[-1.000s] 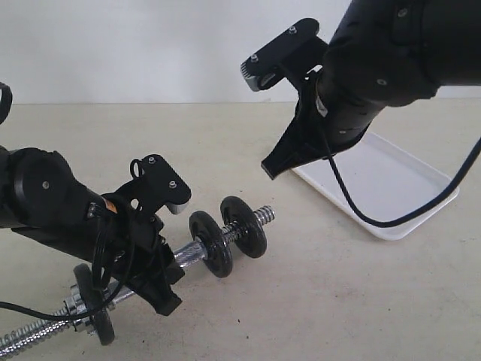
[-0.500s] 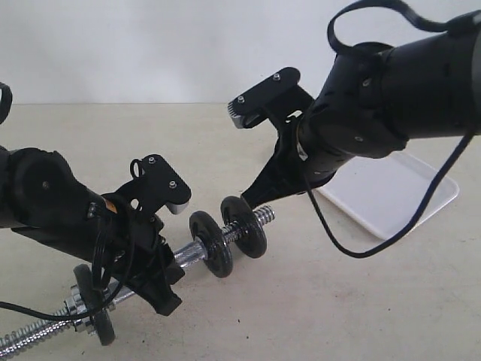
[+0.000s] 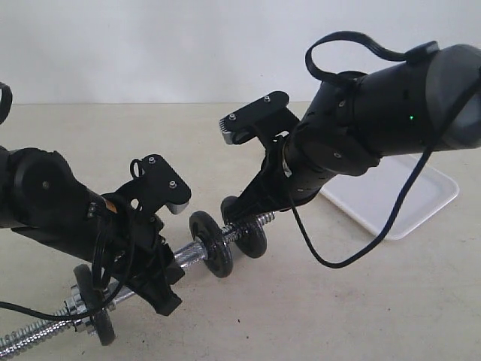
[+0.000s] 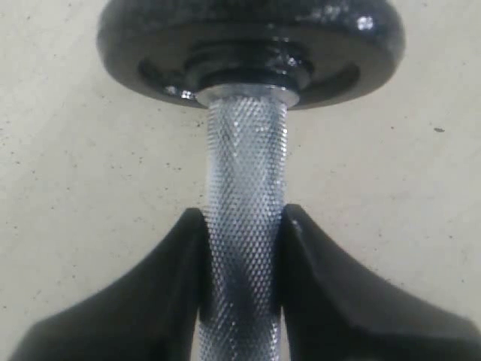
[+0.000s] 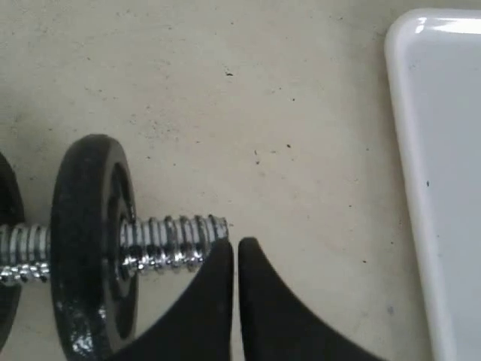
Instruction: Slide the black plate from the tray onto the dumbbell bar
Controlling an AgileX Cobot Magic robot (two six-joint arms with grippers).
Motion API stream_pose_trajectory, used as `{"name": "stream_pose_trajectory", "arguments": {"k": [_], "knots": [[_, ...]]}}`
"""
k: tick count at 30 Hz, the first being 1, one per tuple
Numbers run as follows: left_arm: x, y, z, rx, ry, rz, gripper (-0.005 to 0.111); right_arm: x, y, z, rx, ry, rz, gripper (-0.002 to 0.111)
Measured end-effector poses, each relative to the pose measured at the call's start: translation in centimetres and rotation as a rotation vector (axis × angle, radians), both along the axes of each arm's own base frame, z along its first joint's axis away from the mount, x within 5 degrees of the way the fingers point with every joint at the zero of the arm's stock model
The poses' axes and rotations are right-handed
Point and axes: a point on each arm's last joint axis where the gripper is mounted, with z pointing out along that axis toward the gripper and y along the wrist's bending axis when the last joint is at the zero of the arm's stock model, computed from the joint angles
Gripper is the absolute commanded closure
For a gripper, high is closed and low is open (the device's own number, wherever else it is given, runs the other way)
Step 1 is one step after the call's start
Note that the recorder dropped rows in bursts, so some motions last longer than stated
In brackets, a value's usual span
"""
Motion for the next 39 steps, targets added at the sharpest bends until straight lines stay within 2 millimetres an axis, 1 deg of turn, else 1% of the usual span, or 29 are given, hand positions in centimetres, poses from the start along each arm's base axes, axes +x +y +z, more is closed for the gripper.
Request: {"name": "stream_pose_trajectory", "arguments": {"k": [13,18,26,30,39], "knots": [[0.0,0.0,0.0,0.000,0.000,0.000,0.102,-0.8,0.8,-0.2,0.097,0.094,0.017,0.109],[0.0,0.0,0.0,0.000,0.000,0.000,0.102,-1.0,1.0,-0.3,0.097,0.114,0.048,0.109],[-0.4,0.1,-0.2,0.013,0.044,-0.018,0.102,-2.9,3.0,-0.3,0.053,0.109,0.188,0.109],[-0.5,0.2,-0.2,0.019,0.063,-0.027,0.102,-3.7,3.9,-0.3,0.076,0.118,0.205,0.109],[-0.5,0.1,-0.2,0.017,0.054,-0.023,0.102,-3.9,4.1,-0.3,0.089,0.124,0.203,0.109]]}}
